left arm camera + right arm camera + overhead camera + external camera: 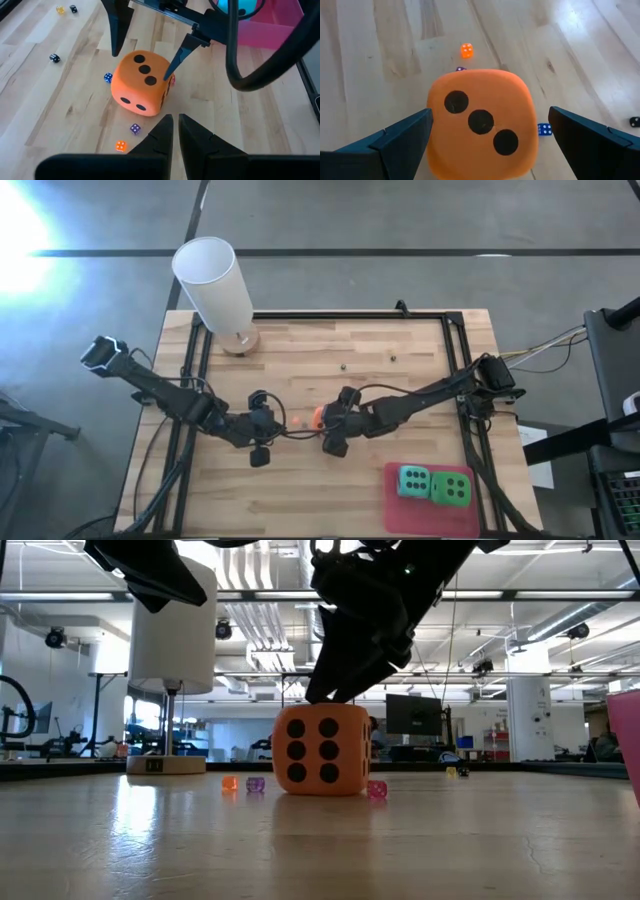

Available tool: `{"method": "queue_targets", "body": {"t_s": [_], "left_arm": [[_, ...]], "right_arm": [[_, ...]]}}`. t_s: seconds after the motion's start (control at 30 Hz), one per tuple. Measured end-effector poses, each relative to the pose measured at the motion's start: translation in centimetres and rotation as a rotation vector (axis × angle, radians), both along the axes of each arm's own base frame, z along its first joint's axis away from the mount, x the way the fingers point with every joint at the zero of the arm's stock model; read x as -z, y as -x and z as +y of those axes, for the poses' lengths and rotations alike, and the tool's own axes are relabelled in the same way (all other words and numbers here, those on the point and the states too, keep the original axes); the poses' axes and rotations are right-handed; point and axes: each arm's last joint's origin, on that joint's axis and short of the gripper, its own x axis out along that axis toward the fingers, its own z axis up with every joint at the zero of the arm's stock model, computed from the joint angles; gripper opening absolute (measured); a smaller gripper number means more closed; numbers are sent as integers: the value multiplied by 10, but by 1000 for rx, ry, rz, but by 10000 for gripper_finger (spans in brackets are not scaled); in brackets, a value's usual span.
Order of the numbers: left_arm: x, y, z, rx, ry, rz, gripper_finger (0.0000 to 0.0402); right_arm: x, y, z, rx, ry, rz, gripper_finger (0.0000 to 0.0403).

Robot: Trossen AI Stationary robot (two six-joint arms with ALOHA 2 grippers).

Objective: Pick & Place Dice
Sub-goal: Put the large orange die into the bin

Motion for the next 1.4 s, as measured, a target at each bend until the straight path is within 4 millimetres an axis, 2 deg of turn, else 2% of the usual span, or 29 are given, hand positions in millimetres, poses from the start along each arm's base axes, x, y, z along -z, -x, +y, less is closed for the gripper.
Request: {"method": "queue_targets", "body": {"t_s": [0.3, 0.73, 0.93, 1.2, 1.4], "left_arm": [[0, 0, 0, 0, 0, 1, 36], [0, 0, 0, 0, 0, 0, 36], [0, 0, 0, -2, 2, 0, 36], [0, 0, 0, -5, 6, 0, 36], [0, 0, 0, -5, 6, 0, 36]], "right_arm": [[-10, -2, 1, -47, 26, -15, 396], [-8, -2, 2, -115, 39, 12, 396], [0, 0, -2, -108, 44, 37, 396], [11, 3, -17, -54, 35, 64, 396], [12, 4, -16, -86, 20, 73, 396]]}}
